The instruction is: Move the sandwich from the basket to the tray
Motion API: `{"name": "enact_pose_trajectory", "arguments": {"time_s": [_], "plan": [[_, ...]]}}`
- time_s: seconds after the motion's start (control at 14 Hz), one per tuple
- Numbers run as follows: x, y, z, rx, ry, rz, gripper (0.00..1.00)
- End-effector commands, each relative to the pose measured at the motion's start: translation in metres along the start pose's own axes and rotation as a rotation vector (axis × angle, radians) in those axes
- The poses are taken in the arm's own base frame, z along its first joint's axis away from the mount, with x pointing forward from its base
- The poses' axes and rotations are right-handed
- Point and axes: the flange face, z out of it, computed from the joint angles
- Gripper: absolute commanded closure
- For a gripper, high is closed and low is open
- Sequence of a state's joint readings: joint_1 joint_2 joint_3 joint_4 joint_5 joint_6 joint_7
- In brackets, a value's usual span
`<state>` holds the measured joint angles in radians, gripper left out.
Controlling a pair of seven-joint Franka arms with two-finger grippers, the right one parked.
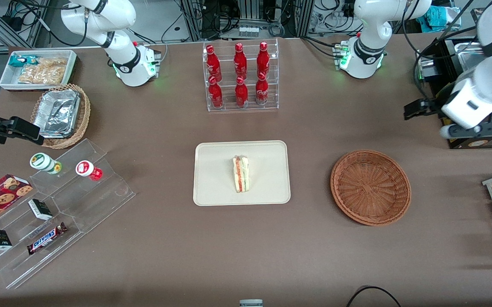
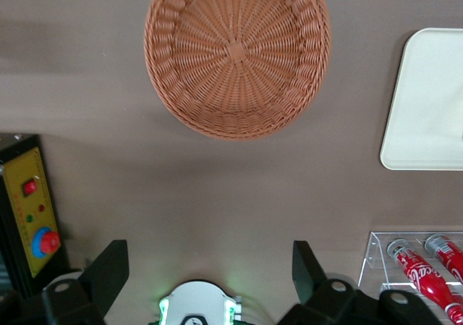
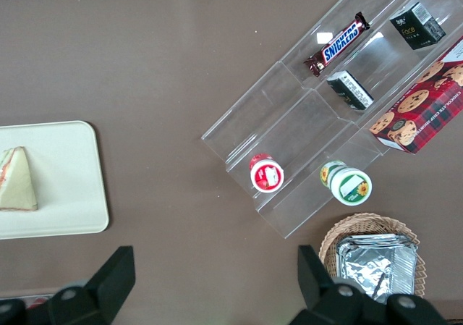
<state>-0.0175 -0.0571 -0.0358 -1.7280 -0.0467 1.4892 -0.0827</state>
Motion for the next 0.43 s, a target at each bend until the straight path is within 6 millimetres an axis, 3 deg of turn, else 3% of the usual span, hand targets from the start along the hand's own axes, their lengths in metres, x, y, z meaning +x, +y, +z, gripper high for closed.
{"name": "enact_pose_trajectory", "arguments": {"time_s": [0.0,0.36], "plan": [[-0.0043,0.0025,-0.0216,0.027,0.057,0.032,0.0],[0.0005,-0.0027,-0.0315,0.061,0.13,0.022,0.0]]}}
